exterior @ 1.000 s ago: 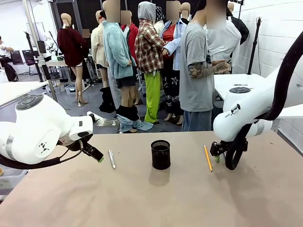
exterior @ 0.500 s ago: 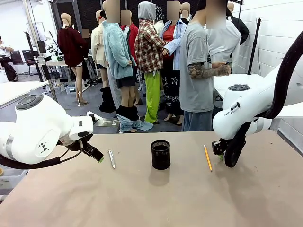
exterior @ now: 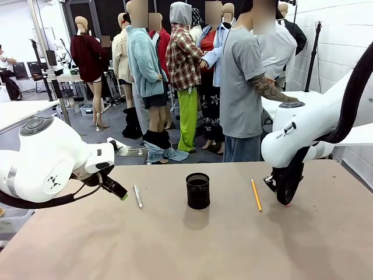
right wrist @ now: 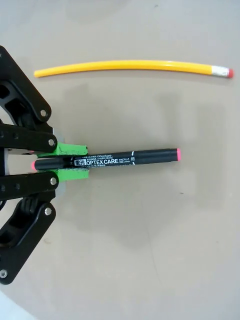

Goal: Place the pens into the pen holder.
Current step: Pick up a writing instrument from the table and place it into the Pen holder.

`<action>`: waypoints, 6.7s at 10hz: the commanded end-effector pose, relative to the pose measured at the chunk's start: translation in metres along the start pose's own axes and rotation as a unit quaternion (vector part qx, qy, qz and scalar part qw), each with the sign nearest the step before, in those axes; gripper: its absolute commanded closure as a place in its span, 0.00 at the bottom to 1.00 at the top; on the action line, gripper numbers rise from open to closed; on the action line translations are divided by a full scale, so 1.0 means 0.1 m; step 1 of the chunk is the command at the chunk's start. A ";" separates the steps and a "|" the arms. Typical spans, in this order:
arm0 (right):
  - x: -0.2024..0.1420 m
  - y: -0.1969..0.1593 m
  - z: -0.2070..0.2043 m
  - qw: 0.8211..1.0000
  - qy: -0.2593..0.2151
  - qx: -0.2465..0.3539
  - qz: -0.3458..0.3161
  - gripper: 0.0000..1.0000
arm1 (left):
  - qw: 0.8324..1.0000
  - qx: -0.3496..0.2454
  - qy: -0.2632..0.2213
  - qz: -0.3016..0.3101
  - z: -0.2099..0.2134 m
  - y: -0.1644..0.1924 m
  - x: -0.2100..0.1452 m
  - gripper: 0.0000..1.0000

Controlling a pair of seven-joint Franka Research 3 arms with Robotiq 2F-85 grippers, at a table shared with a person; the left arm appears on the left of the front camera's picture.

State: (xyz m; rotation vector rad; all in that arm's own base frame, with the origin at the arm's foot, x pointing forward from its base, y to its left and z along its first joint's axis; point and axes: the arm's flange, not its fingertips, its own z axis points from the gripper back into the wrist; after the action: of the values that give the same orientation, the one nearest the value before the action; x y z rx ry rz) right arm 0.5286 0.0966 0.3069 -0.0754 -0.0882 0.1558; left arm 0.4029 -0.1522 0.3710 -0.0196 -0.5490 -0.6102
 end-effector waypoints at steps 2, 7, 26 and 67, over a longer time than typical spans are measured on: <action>-0.04 0.03 0.21 0.998 0.011 0.010 0.054 1.00 | 1.000 0.000 -0.001 0.002 0.00 0.01 0.00 0.00; -0.39 0.12 1.12 0.956 -0.179 0.160 0.166 1.00 | 1.000 0.000 -0.001 0.002 0.00 0.01 0.00 0.00; 0.12 1.47 0.44 0.687 -0.341 0.484 0.422 1.00 | 1.000 0.000 -0.001 0.002 0.00 0.01 0.00 0.00; -0.17 -0.09 2.00 0.963 -0.078 0.121 0.229 0.40 | 1.000 0.000 -0.001 0.002 0.00 0.01 0.00 0.00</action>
State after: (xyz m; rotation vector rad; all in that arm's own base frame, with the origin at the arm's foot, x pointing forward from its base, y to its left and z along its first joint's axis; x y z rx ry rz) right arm 0.4869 0.0760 0.4759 0.1437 -0.3318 0.6379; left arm 0.4029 -0.1530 0.3710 -0.0189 -0.5493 -0.6120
